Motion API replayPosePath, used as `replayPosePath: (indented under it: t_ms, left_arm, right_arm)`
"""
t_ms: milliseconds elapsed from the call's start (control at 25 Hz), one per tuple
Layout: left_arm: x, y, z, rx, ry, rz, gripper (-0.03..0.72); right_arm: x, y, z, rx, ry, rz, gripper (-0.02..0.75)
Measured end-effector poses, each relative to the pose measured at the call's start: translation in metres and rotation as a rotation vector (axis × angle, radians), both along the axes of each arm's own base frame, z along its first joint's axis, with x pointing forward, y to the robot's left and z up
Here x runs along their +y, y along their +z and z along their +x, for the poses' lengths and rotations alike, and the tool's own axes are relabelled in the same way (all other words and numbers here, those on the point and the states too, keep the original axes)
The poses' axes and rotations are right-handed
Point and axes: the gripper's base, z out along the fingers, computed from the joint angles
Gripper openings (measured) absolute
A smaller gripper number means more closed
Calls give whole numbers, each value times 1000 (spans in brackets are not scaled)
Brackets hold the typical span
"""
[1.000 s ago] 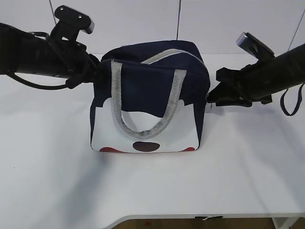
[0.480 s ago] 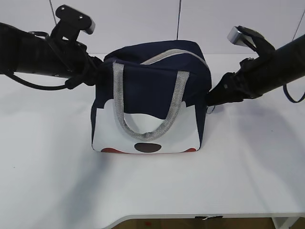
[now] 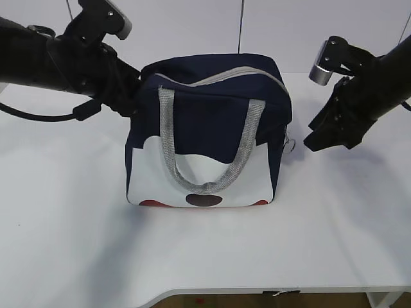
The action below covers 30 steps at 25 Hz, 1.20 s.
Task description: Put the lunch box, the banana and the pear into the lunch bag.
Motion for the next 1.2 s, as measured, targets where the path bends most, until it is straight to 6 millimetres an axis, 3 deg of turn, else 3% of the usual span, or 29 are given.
replayPosePath:
  t_ms: [400,720,1000,1200]
  left_arm:
    - [5,39,-37,-162,-382,284,382]
    - [26,61,-60,-296,-574,651,382]
    - [49,80,-77,-295,-580,878,382]
    - [68,102,-96,-249,-438,910,382]
  right_arm:
    - [-3,3,-9,68,134,-79,377]
    - [-3,16,-14,40,139,-83,377]
    - [-3,43,-27,-12,150,-85,377]
    - [-3,70,-42,-84,150,-87,377]
